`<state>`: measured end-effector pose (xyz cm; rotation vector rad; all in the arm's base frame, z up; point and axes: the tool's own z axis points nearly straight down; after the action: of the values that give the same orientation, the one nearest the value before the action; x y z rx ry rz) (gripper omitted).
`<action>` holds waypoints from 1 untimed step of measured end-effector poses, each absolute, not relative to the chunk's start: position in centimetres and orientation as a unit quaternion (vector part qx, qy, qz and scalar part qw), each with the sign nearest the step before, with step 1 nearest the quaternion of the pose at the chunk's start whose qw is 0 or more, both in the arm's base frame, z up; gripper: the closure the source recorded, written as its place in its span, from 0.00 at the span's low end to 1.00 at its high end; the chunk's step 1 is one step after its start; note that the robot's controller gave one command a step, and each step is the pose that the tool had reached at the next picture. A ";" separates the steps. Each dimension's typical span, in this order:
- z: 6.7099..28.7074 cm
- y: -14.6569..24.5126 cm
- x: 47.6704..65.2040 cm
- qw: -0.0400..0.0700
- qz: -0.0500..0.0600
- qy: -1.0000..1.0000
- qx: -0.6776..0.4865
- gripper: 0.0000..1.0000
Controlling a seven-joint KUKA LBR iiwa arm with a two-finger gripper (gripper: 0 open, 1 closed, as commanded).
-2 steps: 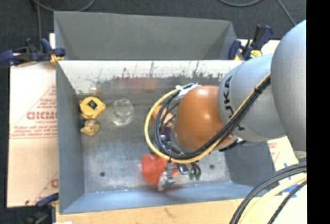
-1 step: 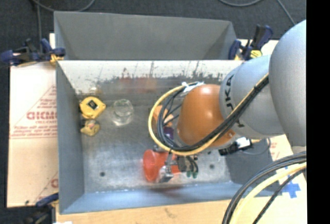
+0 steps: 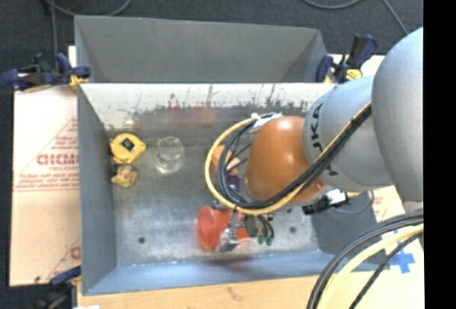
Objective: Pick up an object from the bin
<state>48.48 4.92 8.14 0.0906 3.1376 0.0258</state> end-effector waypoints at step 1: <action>8.7 4.8 48.3 0.001 0.006 1.000 0.029 1.00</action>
Offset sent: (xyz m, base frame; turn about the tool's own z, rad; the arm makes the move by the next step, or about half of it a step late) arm 0.0001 0.0001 0.0790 0.0000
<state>48.33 4.85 8.72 0.0900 3.1386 0.0191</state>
